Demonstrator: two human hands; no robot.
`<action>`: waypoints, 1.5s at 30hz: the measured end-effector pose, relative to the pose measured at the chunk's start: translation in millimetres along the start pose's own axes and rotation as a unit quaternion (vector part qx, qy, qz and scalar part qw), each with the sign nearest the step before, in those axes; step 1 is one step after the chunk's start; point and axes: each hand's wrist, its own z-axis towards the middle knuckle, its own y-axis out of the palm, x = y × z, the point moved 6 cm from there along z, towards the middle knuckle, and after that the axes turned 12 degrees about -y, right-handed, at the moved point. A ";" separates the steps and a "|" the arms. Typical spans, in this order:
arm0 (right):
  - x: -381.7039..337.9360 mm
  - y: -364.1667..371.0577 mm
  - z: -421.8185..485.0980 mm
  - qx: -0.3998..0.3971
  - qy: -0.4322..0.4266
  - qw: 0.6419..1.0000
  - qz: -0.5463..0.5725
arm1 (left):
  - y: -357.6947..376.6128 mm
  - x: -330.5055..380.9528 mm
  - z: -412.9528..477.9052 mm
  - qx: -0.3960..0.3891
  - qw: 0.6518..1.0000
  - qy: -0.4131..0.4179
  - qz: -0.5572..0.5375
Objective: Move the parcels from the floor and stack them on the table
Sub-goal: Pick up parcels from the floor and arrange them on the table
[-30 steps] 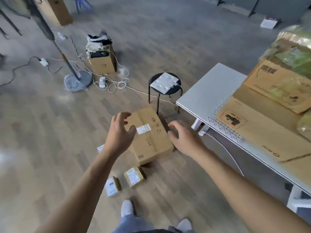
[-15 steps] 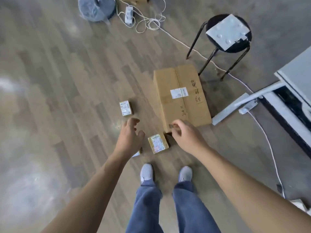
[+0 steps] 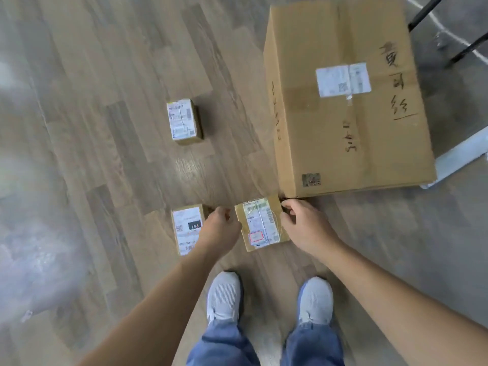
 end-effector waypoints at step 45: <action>-194.2 -485.0 -360.7 0.321 0.008 0.898 0.301 | -197.2 311.3 -523.9 -0.169 0.865 0.467 -0.071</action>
